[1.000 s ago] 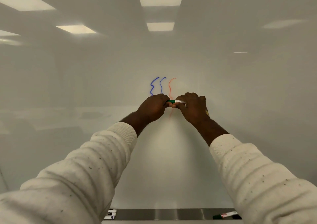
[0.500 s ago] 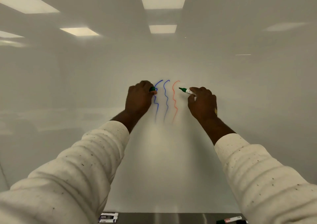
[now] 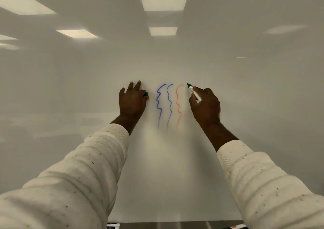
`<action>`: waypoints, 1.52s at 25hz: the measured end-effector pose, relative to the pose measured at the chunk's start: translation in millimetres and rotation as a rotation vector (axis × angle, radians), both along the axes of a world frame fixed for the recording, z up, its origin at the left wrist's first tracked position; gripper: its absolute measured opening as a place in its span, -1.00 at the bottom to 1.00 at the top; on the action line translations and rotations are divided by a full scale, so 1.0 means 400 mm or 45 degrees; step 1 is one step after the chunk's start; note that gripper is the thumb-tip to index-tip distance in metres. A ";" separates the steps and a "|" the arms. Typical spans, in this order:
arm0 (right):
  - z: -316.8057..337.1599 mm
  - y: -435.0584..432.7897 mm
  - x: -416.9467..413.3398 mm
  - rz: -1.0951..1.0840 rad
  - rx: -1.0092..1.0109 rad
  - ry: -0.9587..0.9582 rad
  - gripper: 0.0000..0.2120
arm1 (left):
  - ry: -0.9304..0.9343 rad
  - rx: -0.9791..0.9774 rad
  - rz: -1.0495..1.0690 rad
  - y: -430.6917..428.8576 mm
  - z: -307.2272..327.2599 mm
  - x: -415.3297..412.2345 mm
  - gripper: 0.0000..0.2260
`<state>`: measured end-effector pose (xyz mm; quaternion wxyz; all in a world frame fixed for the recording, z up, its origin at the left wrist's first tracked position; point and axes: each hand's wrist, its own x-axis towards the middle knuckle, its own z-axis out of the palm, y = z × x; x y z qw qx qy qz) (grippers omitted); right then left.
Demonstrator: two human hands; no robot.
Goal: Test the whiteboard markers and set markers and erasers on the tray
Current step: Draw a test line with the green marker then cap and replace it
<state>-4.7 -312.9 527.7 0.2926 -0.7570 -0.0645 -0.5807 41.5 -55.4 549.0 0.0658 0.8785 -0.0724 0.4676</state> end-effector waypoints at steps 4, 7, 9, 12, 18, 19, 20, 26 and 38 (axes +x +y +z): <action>-0.002 0.000 0.011 -0.017 -0.033 0.073 -0.69 | -0.007 -0.025 -0.043 0.004 -0.016 0.010 -0.74; -0.035 0.000 0.019 0.001 -0.091 0.122 -0.68 | -0.012 -0.005 -0.049 0.011 -0.021 0.016 -0.71; -0.054 -0.002 0.016 0.000 -0.070 0.137 -0.68 | -0.013 -0.012 -0.055 0.014 -0.024 0.019 -0.70; -0.088 -0.004 0.011 -0.024 -0.097 0.172 -0.70 | -0.004 -0.030 -0.071 0.011 -0.028 0.020 -0.69; -0.178 -0.011 -0.023 -0.036 -0.118 0.328 -0.76 | 0.040 -0.032 -0.063 0.007 -0.035 0.016 -0.67; -0.198 -0.012 -0.030 -0.033 -0.161 0.375 -0.80 | 0.048 -0.027 -0.064 0.005 -0.039 0.015 -0.67; -0.217 -0.015 -0.035 -0.019 -0.181 0.396 -0.83 | 0.052 -0.026 -0.072 0.001 -0.045 0.013 -0.67; -0.315 -0.035 -0.031 0.116 -0.206 0.234 -0.71 | -0.077 0.113 -0.294 -0.017 -0.187 -0.020 -0.72; -0.504 -0.034 -0.053 0.194 -0.226 0.466 -0.70 | 0.165 0.102 -0.421 -0.095 -0.502 -0.116 -0.80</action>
